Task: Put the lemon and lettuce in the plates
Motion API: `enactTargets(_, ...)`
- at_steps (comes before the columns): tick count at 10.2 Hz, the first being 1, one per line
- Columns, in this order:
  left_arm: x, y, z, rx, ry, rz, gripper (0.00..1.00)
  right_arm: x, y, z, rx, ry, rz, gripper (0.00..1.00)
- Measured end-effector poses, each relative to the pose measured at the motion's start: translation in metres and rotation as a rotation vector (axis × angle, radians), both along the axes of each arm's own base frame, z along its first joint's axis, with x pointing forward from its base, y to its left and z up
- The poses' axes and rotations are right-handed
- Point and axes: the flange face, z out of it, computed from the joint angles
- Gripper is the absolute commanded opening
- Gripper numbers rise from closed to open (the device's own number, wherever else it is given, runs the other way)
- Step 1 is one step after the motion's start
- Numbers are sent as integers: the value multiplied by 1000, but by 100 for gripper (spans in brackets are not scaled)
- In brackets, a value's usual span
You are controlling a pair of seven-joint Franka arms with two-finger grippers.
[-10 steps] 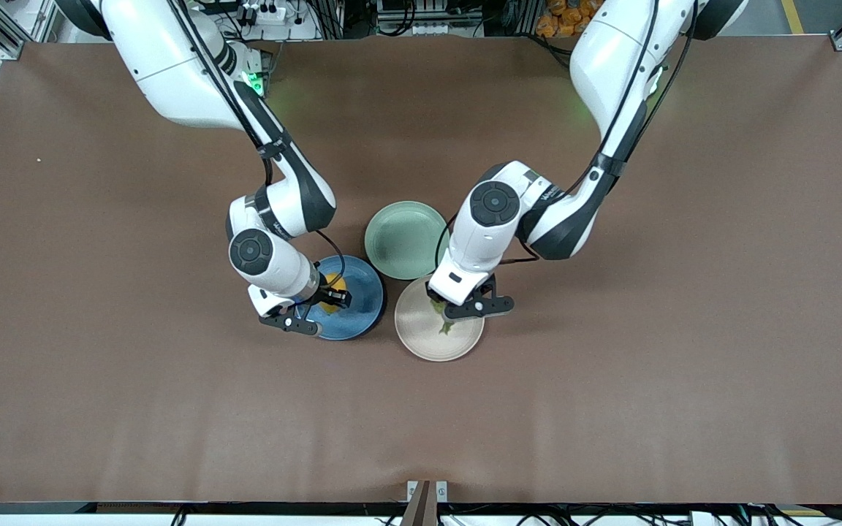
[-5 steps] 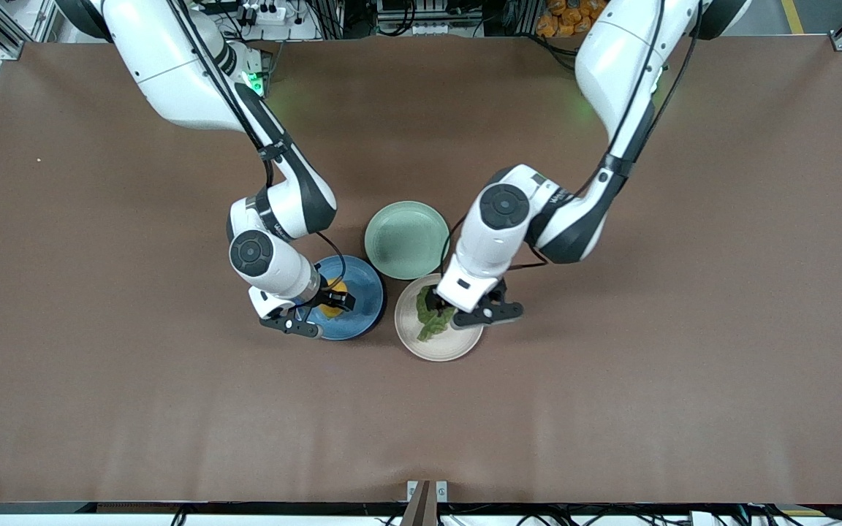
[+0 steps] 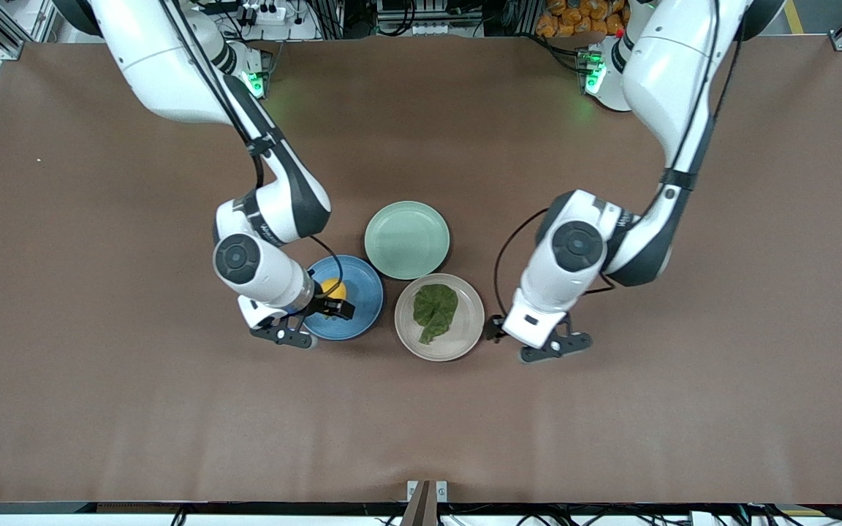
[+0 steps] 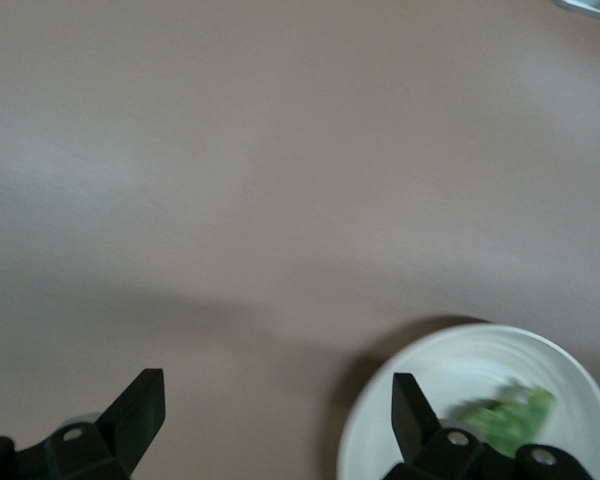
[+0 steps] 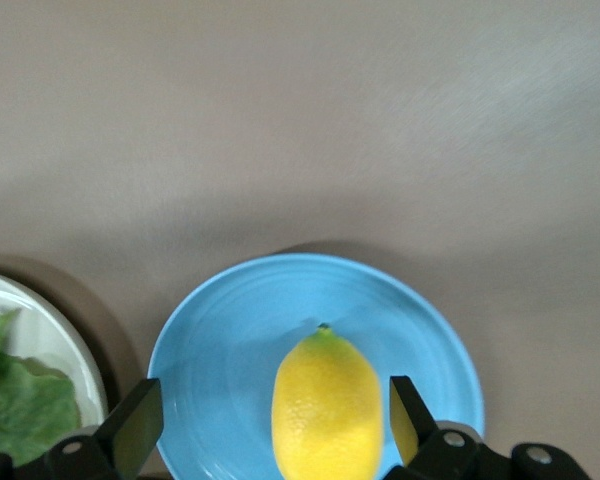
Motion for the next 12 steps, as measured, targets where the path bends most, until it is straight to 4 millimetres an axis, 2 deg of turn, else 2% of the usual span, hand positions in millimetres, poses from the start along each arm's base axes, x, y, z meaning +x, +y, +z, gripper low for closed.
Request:
enactTargets(3,21,69,2,44,57,-5,100,16,-66,48,0,-4,85,100)
enactTargets(4,26,89,3,55,74,-12,100,18,-93,58,-2,9,130,100)
enactTargets(6,29,128,11,83,136,-29,100,14,-148,63,-3,26,181,100)
enactTargets(9,15,184,25,132,314,-62,100,-3,-209,70,-70,65,214,100)
enactTargets(12,-11,210,25,147,389,-59,100,-20,-246,111,-165,91,261,100)
